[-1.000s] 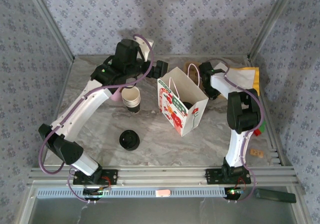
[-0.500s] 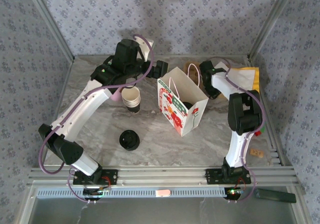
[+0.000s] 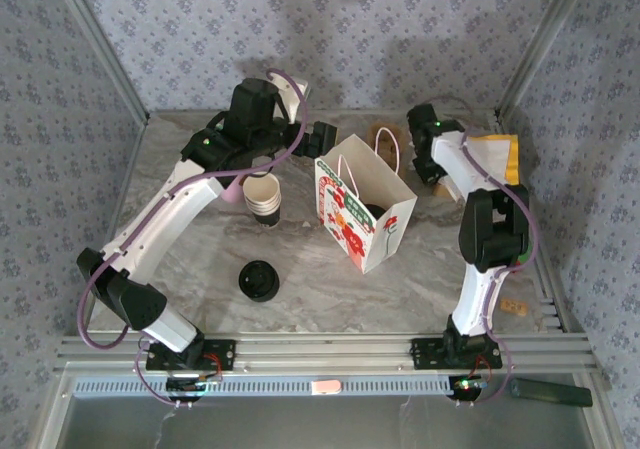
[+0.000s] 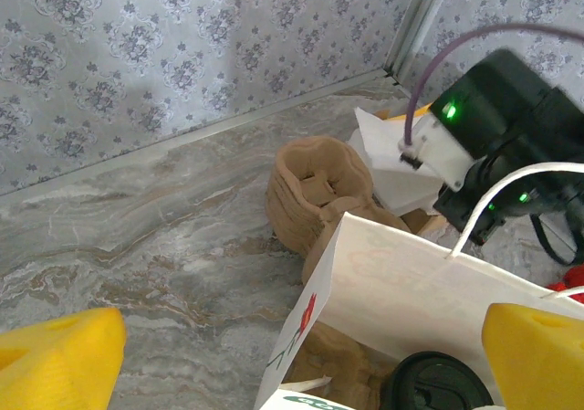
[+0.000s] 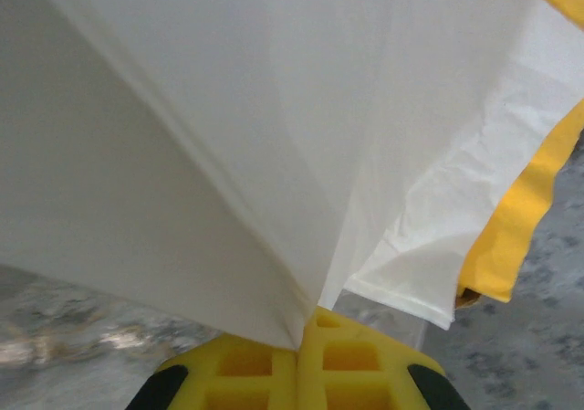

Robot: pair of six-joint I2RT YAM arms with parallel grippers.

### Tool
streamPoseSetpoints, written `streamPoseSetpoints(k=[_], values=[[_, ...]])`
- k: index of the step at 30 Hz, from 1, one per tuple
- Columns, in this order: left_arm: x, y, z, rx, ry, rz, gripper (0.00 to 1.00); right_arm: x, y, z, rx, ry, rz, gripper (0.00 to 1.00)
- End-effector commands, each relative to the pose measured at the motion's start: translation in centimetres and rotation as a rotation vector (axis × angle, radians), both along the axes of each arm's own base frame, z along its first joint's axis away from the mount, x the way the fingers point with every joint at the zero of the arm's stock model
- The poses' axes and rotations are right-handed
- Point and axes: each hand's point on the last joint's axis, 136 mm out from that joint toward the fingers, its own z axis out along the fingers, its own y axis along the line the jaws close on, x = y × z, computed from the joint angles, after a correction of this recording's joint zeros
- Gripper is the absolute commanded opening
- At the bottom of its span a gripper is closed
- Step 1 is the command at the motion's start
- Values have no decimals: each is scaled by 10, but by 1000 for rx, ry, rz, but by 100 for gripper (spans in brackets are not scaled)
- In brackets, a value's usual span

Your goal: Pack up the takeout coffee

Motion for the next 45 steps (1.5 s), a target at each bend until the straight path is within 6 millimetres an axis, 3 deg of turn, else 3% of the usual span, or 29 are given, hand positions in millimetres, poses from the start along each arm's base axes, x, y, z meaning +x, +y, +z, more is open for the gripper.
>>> streamPoseSetpoints(k=[1,10,21,27,32,40,45], values=[[-7,3,30,-50,-55,-12,100,-15,11,39,222,-41,-112,0],[-27,1,47,-40,-98,-39,100,-28,32,111,589,-190,-228,0],[-66,-11,64,46,-169,-117,100,-46,36,196,951,-351,-337,0],[-79,-11,72,37,-196,-132,100,-61,44,234,1041,-404,-312,0],[-89,-17,89,22,-291,-168,100,-78,55,269,1132,-458,-270,0],[-99,-26,114,108,-491,-194,100,-104,86,337,1335,-559,-76,0],[-104,-34,119,108,-545,-219,100,-117,96,371,1434,-625,5,0]])
